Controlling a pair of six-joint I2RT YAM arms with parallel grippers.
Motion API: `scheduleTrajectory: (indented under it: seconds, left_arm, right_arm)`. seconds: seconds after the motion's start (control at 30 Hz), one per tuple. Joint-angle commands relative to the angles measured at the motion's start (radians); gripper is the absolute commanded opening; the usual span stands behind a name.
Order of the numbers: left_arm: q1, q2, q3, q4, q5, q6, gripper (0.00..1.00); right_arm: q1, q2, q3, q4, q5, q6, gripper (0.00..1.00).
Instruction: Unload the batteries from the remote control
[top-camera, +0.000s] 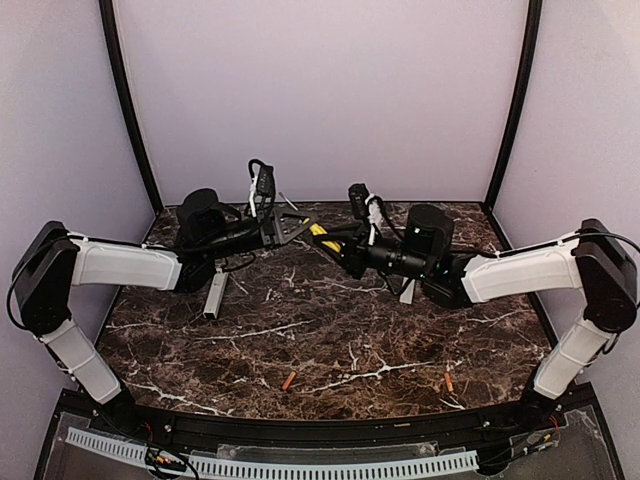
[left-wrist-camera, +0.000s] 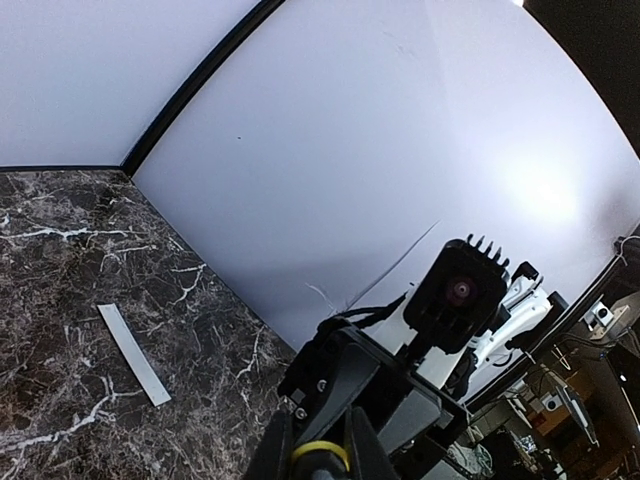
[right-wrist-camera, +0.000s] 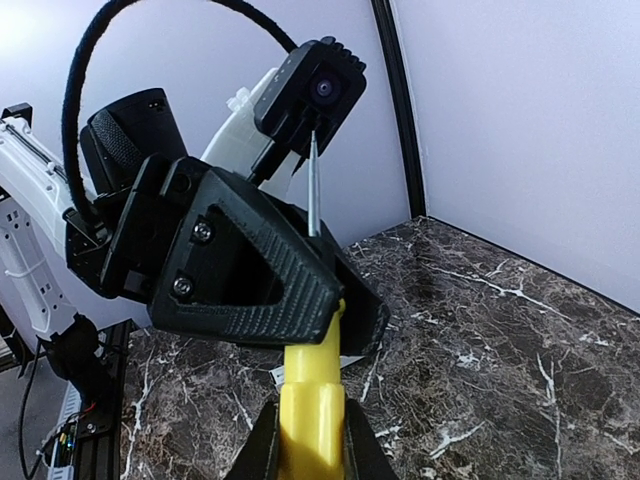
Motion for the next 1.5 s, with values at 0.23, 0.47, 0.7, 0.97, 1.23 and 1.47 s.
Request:
scheduleTrajectory:
  seconds: [0.23, 0.47, 0.7, 0.97, 1.23, 1.47]
  left_arm:
    - [-0.007, -0.034, 0.061, -0.167, -0.017, 0.057, 0.0]
    - [0.006, -0.104, 0.108, -0.498, -0.068, 0.178, 0.0]
    - [0.053, -0.127, 0.233, -1.017, -0.2, 0.356, 0.0]
    - [0.122, -0.044, 0.388, -1.436, -0.347, 0.455, 0.0]
    - [0.133, 0.128, 0.513, -1.694, -0.464, 0.505, 0.0]
    - [0.134, 0.222, 0.534, -1.752, -0.539, 0.504, 0.0]
  right_arm:
    - [0.015, -0.009, 0.028, -0.032, 0.082, -0.026, 0.85]
    - [0.013, -0.067, -0.013, -0.117, 0.179, -0.112, 0.99]
    - [-0.004, -0.146, -0.075, -0.204, 0.28, -0.219, 0.99]
    - [-0.057, -0.235, -0.135, -0.3, 0.361, -0.246, 0.99]
    - [-0.081, -0.286, -0.168, -0.352, 0.388, -0.246, 0.99]
    - [-0.083, -0.31, -0.185, -0.362, 0.397, -0.246, 0.99]
